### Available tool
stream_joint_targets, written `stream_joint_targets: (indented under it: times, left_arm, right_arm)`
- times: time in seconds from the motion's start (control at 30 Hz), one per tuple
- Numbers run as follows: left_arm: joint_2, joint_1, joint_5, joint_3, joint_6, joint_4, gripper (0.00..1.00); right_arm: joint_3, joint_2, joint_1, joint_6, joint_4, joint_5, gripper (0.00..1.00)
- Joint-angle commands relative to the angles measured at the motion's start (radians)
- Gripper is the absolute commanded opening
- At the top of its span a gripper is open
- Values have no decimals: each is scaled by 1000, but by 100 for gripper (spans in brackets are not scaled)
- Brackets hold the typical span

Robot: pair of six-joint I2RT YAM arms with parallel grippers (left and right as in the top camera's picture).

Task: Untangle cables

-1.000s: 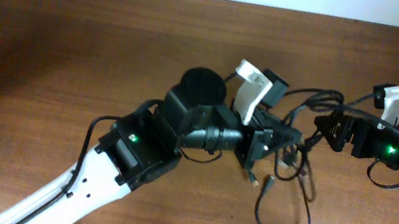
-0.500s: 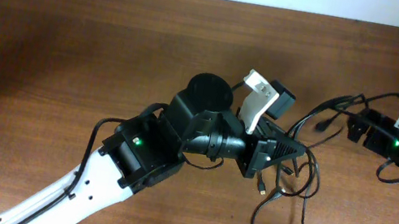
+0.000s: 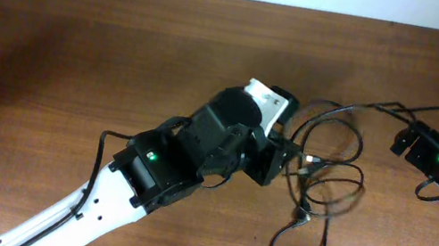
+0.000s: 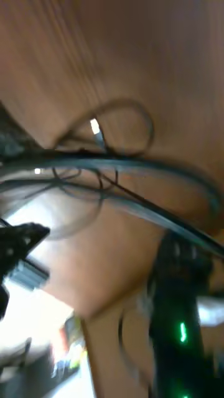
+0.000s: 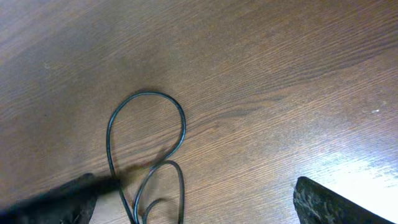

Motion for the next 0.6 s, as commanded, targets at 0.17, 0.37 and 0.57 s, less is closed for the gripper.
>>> stream_joint_targets:
  times: [0.17,0.37,0.57]
  left_arm:
    - [-8,-2,-329,7,10,-85,43]
    - [-8,31,-343,7,10,-142,70]
    - [-7,56,-525,7,10,-297,95]
  right_arm:
    - [19,3,-4,9,-9,12,99]
    - [18,3,-4,9,-26,12,99]
    - [18,3,-4,5,-49,13,99]
